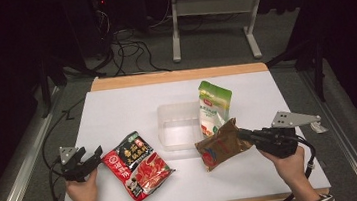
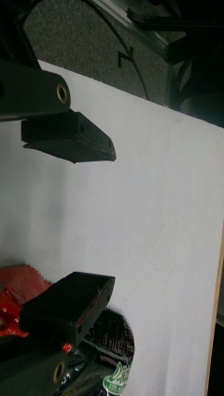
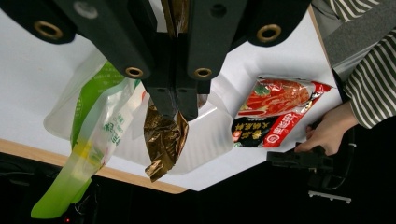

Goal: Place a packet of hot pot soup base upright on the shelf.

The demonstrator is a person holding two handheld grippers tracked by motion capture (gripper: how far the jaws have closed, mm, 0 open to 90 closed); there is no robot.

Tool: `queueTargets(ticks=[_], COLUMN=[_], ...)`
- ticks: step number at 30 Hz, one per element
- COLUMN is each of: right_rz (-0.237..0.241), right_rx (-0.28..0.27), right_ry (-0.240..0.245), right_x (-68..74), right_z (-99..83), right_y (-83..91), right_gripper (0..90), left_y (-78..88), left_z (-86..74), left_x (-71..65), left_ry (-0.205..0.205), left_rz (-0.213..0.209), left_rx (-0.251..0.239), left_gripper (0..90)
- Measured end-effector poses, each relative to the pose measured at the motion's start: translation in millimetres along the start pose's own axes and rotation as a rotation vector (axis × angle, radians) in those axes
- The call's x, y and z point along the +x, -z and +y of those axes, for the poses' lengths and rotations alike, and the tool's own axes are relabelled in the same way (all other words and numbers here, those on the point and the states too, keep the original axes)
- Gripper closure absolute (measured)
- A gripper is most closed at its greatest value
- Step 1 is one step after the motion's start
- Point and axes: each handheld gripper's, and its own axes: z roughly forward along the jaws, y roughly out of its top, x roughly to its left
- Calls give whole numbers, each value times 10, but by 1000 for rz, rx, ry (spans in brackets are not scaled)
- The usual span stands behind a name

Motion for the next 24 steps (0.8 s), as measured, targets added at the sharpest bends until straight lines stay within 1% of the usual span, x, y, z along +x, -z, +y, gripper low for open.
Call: queueTargets(ticks=[6,9,14,17,19,21,24], right_rz=[12,21,17,18,20,17,15], right_rx=[-12,-27,-33,-34,-38,-42,-57], right_ry=[-19,-28,-30,-39,-55,-60,-87], right_x=[-12,-28,-39,-45,-61,-69,-119], right_z=[56,75,133,157,191,203,244], right_y=[21,35,43,36,25,18,-16], right_gripper=[900,900,900,900,900,900,900], left_y=[-3,0,-2,-1,-4,-3,-1], left_z=[1,-1,0,-1,1,1,1], left_x=[-1,-2,-2,-4,-1,-1,0], left_ry=[0,-1,0,0,1,1,0], left_rz=[0,0,1,2,1,1,0], left_rx=[0,-2,-1,-3,1,1,1], left_gripper=[340,340,340,340,340,340,340])
